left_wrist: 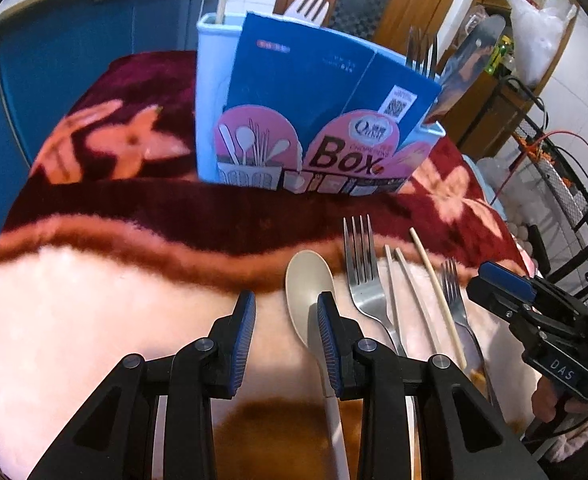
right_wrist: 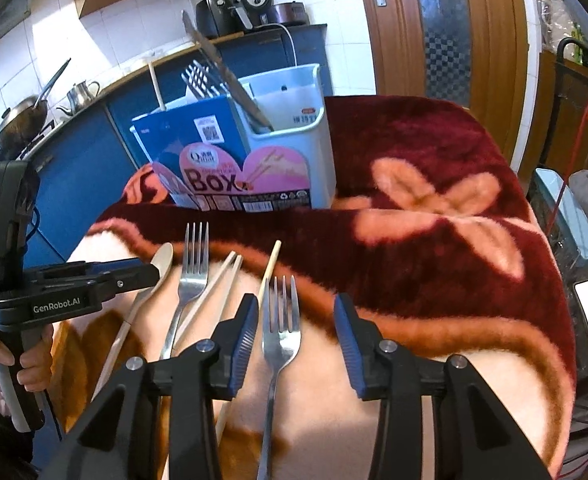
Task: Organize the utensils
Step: 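Move both open tools back down over the remaining utensils, then grasp the beige plastic spoon with the left tool while the right tool grasps a silver fork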
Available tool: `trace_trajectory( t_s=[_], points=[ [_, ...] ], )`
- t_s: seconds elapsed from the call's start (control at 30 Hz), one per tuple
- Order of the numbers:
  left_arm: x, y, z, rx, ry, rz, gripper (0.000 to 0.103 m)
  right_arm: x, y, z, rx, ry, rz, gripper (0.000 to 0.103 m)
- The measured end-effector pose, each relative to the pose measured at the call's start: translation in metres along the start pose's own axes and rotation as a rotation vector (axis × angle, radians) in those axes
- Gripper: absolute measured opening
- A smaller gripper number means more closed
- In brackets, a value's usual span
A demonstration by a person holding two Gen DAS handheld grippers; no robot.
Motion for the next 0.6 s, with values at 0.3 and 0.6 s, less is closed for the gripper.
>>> trace_trajectory(
  t_s=[0.3,0.6],
  points=[
    [-0.007,0.004,0.006,0.001,0.031,0.031,0.036,-0.002,-0.002,0.017,0.052,-0.004,-0.015,0.044],
    [-0.017,0.007,0.011,0.02,0.042,0.088,0.034,0.001,0.002,0.023,0.063,0.007,-0.045,0.043]
  ],
)
Point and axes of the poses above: each gripper's, at about its wrist camera, not at the fingertips, and z roughly the way its jaws point, x to its left, y to its top, the point moved 7 cm from there along z, roughly the way its jaws point, and after that the axes turned 11 degrees about x, right-handed, at the moved point
